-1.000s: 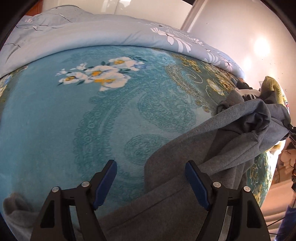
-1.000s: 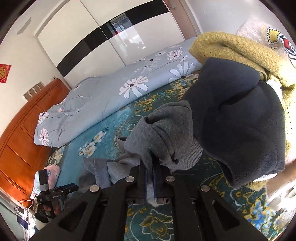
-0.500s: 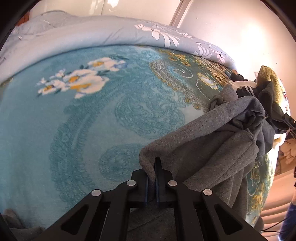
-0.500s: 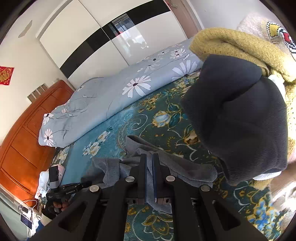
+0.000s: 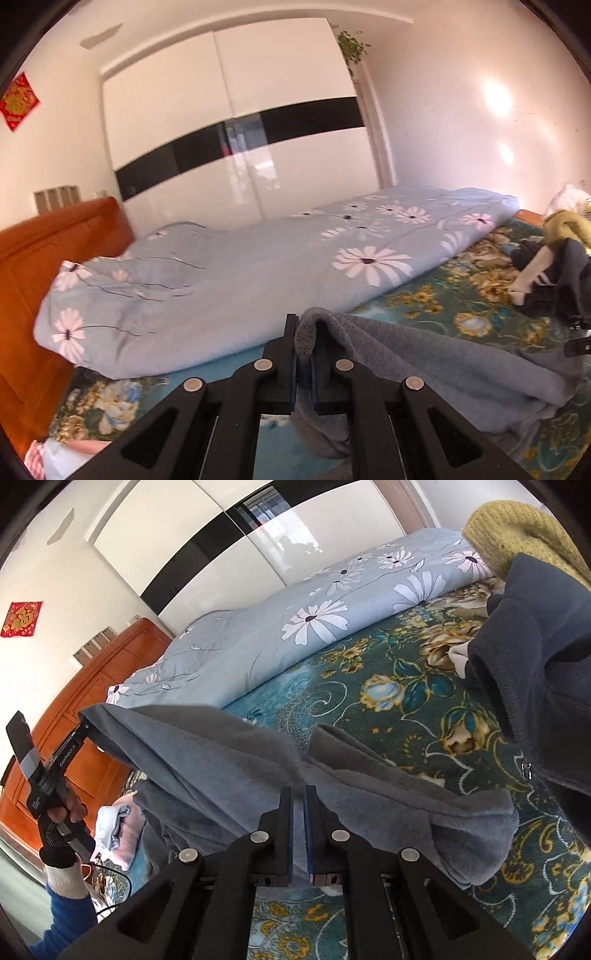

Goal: Fold clothes

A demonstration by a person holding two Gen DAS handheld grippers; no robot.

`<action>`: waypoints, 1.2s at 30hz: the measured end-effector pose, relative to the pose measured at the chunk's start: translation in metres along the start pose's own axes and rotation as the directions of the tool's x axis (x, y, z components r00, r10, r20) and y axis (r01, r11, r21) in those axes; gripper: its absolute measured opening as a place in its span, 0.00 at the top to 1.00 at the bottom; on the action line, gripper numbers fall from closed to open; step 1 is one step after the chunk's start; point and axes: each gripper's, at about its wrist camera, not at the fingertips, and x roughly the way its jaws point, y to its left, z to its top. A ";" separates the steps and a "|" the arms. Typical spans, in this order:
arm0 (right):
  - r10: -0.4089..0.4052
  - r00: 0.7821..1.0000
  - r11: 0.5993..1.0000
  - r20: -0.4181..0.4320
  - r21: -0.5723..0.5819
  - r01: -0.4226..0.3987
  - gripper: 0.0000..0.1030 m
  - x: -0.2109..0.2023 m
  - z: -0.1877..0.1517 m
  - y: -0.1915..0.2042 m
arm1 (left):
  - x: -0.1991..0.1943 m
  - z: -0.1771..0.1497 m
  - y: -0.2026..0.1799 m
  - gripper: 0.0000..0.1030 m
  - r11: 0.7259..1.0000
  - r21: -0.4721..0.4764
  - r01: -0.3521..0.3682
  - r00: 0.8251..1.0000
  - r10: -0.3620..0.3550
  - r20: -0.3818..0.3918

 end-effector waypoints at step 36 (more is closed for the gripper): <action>-0.213 0.975 0.977 -0.067 -0.014 0.212 0.52 -0.007 -0.003 -0.021 | 0.143 -0.183 0.104 0.33 0.819 -0.570 0.058 0.775 -0.397 -0.492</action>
